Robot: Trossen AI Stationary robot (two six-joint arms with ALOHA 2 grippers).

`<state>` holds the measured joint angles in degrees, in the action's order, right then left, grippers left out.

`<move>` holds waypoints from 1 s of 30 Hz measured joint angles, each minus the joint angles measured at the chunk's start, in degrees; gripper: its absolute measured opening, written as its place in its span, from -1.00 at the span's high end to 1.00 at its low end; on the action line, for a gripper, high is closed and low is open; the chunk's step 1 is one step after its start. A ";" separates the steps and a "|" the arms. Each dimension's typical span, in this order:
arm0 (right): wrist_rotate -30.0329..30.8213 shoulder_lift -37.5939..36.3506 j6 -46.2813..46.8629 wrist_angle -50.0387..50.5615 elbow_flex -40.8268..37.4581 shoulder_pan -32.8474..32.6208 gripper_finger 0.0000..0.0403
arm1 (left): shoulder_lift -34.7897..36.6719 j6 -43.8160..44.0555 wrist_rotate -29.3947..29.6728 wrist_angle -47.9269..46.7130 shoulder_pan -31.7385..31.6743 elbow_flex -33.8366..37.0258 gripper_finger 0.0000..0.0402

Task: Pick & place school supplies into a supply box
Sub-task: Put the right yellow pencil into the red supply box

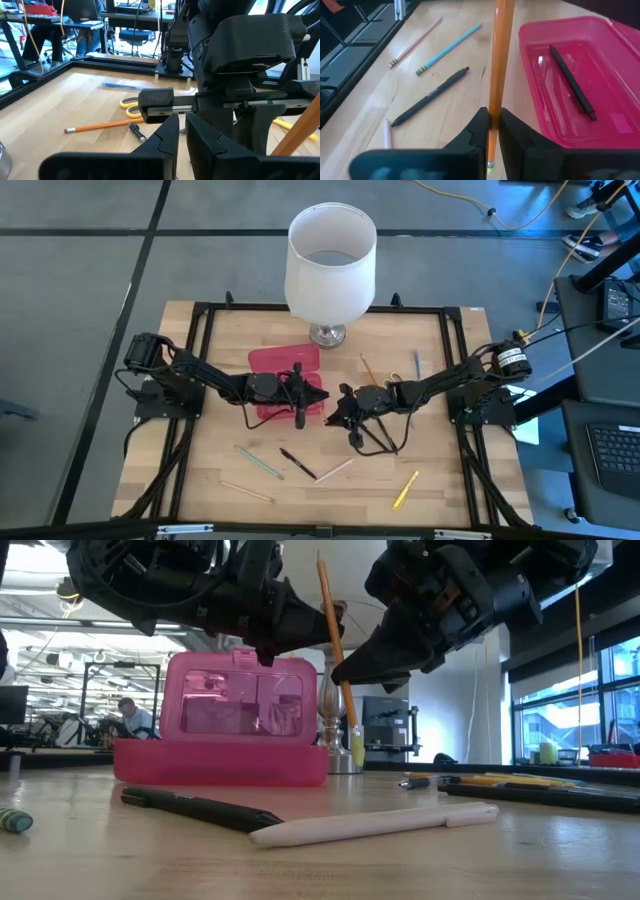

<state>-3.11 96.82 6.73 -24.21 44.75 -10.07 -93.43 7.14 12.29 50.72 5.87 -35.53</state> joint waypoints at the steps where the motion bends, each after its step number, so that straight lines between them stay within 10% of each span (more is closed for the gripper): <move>1: 0.00 -0.17 -0.40 0.07 0.00 0.00 0.84 | 0.00 0.00 0.00 -0.14 0.00 0.00 0.86; 30: -2.58 -0.85 -0.86 0.15 0.00 -0.31 0.83 | 0.26 0.86 -27.45 -5.80 -1.92 0.04 0.88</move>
<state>-5.69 95.96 5.88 -24.07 44.75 -10.37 -93.17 8.00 -15.16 44.92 3.95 -35.48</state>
